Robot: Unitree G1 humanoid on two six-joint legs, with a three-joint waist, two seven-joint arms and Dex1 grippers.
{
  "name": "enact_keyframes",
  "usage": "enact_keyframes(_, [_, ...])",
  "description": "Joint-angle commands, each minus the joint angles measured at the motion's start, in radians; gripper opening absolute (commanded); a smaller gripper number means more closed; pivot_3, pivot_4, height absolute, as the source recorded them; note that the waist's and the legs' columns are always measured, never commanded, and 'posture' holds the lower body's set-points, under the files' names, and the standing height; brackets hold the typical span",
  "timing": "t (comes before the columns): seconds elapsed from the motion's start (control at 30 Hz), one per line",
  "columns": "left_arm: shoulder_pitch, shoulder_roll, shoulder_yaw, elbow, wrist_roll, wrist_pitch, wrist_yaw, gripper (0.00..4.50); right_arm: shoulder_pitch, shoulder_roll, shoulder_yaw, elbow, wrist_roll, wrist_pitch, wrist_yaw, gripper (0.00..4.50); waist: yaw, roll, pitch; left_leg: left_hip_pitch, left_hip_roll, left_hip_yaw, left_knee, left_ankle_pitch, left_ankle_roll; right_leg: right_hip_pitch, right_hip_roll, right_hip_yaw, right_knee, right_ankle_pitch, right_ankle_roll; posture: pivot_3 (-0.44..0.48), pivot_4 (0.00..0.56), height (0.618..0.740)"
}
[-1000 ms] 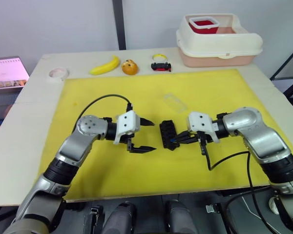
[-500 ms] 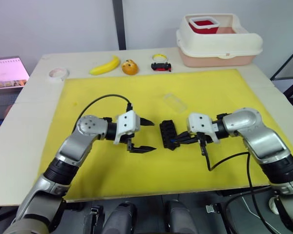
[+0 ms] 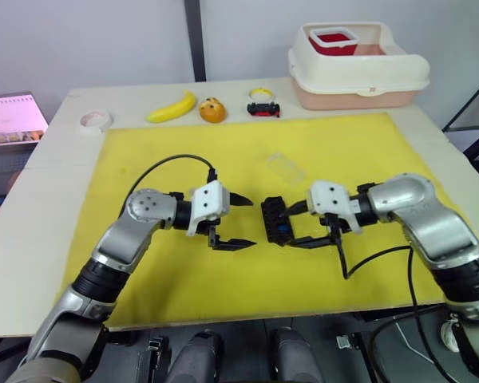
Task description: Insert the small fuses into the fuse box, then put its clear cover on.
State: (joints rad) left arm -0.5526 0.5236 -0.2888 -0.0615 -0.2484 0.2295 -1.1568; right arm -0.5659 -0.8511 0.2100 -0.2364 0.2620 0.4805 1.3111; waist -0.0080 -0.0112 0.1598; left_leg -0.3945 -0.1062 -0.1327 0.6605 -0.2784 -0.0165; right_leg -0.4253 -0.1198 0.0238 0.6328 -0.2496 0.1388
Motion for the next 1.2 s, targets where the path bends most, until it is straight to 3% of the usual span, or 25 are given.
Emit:
enact_keyframes(0.03, [-0.012, 0.002, 0.012, -0.029, -0.004, -0.005, -0.003, 4.5, -0.007, -0.001, -0.067, -0.046, 0.069, 0.045, -0.015, 3.95, 0.0, 0.0, 0.0, 0.0, 0.0, 0.0, 0.0, 0.0, 0.0, 0.0, 0.0, 0.0, 0.0, 0.0, 0.0, 0.0, 0.15, 0.74])
enact_keyframes(0.23, [-0.026, -0.006, 0.005, -0.028, -0.005, 0.001, -0.007, 4.5, 0.038, 0.078, -0.118, 0.042, 0.122, 0.041, -0.083, 3.95, 0.0, 0.0, 0.0, 0.0, 0.0, 0.0, 0.0, 0.0, 0.0, 0.0, 0.0, 0.0, 0.0, 0.0, 0.0, 0.0, 0.15, 0.74])
enact_keyframes(0.33, [-0.032, -0.007, 0.005, -0.026, -0.006, 0.003, -0.012, 4.5, 0.034, 0.115, -0.154, 0.083, 0.194, 0.096, -0.09, 3.16, -0.001, 0.0, 0.0, 0.0, 0.0, 0.0, 0.0, 0.0, 0.0, 0.0, 0.0, 0.0, 0.0, 0.0, 0.0, 0.0, 0.15, 0.74])
enact_keyframes(0.53, [-0.038, -0.011, 0.003, -0.027, -0.002, 0.009, -0.017, 4.5, 0.039, 0.139, -0.142, 0.11, 0.213, 0.132, -0.109, 0.15, -0.001, 0.0, 0.0, 0.0, 0.0, 0.0, 0.0, 0.0, 0.0, 0.0, 0.0, 0.0, 0.0, 0.0, 0.0, 0.0, 0.15, 0.74])
enact_keyframes(0.57, [-0.038, -0.012, 0.002, -0.027, -0.001, 0.01, -0.017, 4.5, 0.046, 0.135, -0.13, 0.111, 0.203, 0.122, -0.105, 0.03, -0.001, 0.0, 0.0, 0.0, 0.0, 0.0, 0.0, 0.0, 0.0, 0.0, 0.0, 0.0, 0.0, 0.0, 0.0, 0.0, 0.15, 0.74])
enact_keyframes(1.2, [-0.011, 0.005, 0.017, -0.078, -0.011, 0.033, -0.014, 4.5, 0.083, 0.107, -0.077, 0.127, 0.132, 0.098, -0.107, 0.03, -0.001, 0.0, 0.0, 0.0, 0.0, 0.0, 0.0, 0.0, 0.0, 0.0, 0.0, 0.0, 0.0, 0.0, 0.0, 0.0, 0.15, 0.74])
